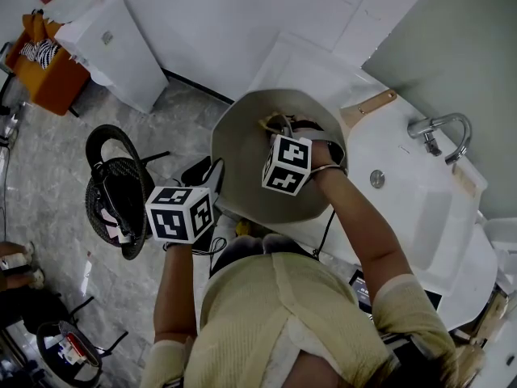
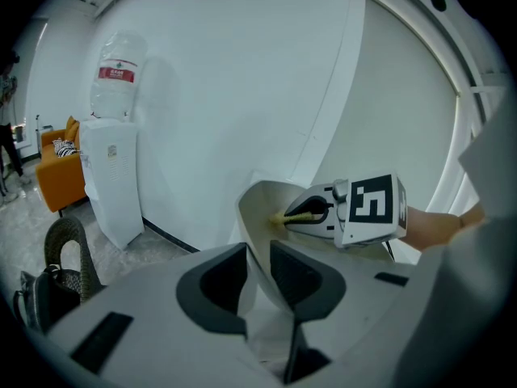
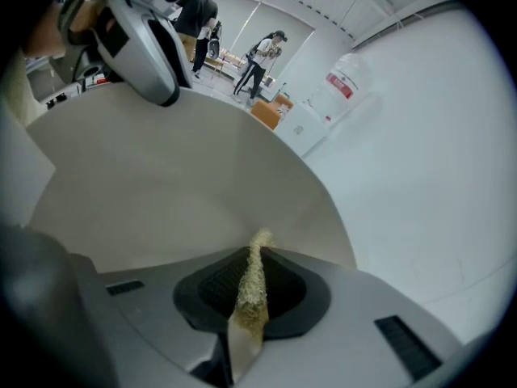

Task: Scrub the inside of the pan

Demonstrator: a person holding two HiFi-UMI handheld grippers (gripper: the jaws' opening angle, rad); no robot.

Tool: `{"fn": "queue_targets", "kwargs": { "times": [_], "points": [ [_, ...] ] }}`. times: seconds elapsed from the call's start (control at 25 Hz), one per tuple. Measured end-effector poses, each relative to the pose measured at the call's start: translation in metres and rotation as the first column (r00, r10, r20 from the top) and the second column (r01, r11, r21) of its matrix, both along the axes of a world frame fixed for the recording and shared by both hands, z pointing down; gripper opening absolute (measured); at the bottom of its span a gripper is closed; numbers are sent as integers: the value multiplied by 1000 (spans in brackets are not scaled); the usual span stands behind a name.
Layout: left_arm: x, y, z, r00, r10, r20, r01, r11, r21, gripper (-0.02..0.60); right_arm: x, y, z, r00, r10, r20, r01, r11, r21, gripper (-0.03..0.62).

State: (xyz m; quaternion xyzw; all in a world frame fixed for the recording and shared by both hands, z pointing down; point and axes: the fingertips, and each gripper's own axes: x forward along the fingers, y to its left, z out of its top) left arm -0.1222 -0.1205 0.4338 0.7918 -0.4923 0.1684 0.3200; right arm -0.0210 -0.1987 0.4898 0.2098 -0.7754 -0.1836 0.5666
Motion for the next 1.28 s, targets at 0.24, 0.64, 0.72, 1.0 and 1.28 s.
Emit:
{"fn": "queue_targets", "kwargs": {
  "times": [0.24, 0.64, 0.72, 1.0, 1.28],
  "points": [
    [-1, 1, 0, 1000, -5, -2, 5, 1000, 4, 140, -2, 9, -9, 999, -3, 32, 3, 1000, -7, 54],
    [-1, 2, 0, 1000, -12, -12, 12, 1000, 5, 140, 2, 22, 5, 998, 51, 49, -44, 991, -126, 54],
    [-1, 2, 0, 1000, -12, -12, 12, 1000, 5, 140, 0, 25, 7, 997, 53, 55, -44, 989, -143, 54],
    [0, 2, 0, 1000, -10, -14, 10, 1000, 2, 140, -14, 33, 10, 996, 36, 79, -21, 984, -175, 54],
    [0, 2, 0, 1000, -6, -13, 6, 1000, 0, 140, -29, 48, 10, 993, -19, 121, 47, 973, -227, 54]
  ]
}}
